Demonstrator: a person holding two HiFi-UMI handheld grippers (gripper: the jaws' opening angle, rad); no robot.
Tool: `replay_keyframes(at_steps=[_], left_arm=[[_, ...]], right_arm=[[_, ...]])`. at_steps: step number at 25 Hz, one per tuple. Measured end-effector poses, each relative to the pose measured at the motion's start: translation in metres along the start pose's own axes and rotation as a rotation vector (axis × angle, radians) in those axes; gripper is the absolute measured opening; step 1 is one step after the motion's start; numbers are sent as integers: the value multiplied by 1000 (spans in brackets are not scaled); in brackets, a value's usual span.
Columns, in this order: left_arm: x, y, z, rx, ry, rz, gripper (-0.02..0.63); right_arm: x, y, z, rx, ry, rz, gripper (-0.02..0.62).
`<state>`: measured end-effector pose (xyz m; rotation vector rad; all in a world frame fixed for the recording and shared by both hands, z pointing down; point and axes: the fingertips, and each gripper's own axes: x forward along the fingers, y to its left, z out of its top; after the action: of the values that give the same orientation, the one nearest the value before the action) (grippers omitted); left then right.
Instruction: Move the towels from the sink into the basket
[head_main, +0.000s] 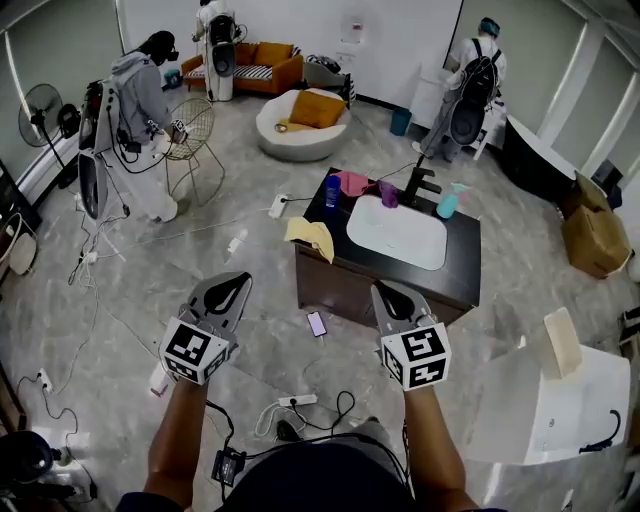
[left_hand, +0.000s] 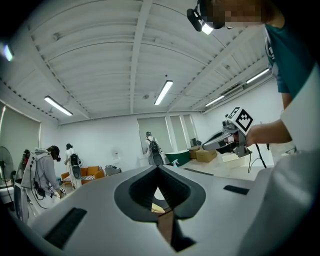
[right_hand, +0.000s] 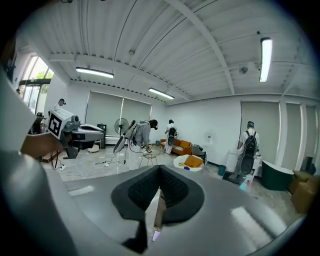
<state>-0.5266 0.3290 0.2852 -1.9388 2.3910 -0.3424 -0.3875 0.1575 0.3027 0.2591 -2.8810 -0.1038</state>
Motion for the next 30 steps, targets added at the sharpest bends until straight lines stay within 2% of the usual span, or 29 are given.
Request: replay_keyframes(at_steps=[8, 15, 22, 30], left_arm=[[12, 27, -12, -23, -15, -61, 6], [41, 56, -31, -31, 19, -55, 6], [96, 103, -57, -49, 67, 4, 6], [185, 139, -112, -100, 149, -3, 6]], right_arm=[[12, 9, 1, 13, 15, -65, 11], [56, -6, -8, 21, 15, -55, 11], [133, -41, -21, 31, 22, 0, 11], [217, -85, -54, 43, 74, 46, 11]])
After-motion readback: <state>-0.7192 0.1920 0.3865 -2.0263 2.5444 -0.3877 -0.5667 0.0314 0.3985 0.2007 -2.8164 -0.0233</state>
